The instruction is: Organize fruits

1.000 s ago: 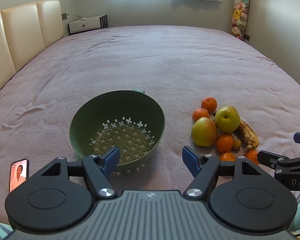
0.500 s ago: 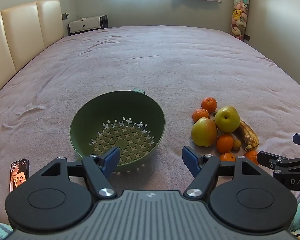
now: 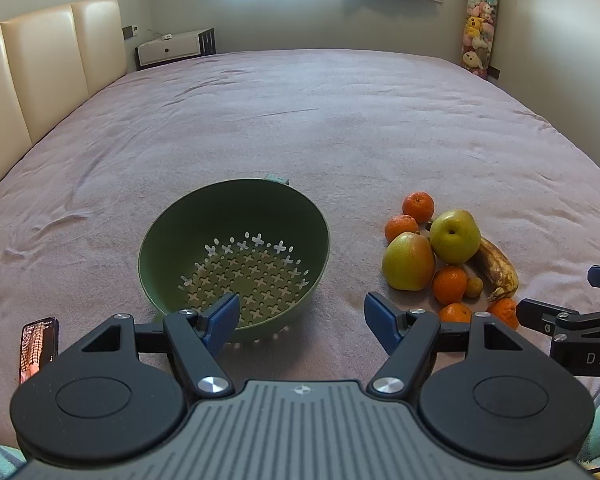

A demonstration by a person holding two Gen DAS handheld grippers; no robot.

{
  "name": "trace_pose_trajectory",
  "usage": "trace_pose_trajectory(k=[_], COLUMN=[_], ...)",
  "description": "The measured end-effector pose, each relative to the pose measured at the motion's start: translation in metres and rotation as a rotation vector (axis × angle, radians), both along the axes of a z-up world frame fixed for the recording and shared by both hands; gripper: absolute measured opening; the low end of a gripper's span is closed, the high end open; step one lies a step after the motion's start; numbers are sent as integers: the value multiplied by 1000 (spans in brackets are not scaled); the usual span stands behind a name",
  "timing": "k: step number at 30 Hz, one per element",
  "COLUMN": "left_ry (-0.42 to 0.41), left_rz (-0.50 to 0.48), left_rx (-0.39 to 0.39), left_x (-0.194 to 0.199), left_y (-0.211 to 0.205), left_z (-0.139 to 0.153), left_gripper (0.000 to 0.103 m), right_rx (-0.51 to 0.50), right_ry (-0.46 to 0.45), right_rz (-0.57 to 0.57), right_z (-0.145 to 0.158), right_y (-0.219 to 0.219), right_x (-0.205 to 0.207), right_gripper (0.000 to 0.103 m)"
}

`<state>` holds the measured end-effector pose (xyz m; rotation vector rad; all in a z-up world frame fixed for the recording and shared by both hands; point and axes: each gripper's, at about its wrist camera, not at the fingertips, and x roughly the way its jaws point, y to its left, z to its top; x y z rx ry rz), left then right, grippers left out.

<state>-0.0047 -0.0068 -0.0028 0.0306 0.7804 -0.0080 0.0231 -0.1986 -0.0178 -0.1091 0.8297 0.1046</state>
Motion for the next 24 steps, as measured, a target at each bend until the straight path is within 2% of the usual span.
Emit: trace_pose_trajectory(k=[11,17,24], left_ry=[1,-18,-21], left_rz=[-4,-53,-116], left_rx=[-2,-36,-73], left_x=[0,-2,9], left_y=[-1,-7,-23], left_z=[0,1,0], left_gripper=[84,83,73], right_rx=[-1,17,20], right_ry=[10,-4,-11], right_rz=[-2,-5,-7], right_z=[-3,-6,-9], right_y=[0,-5,-14], right_x=[1,2,9], right_gripper=[99,99,99])
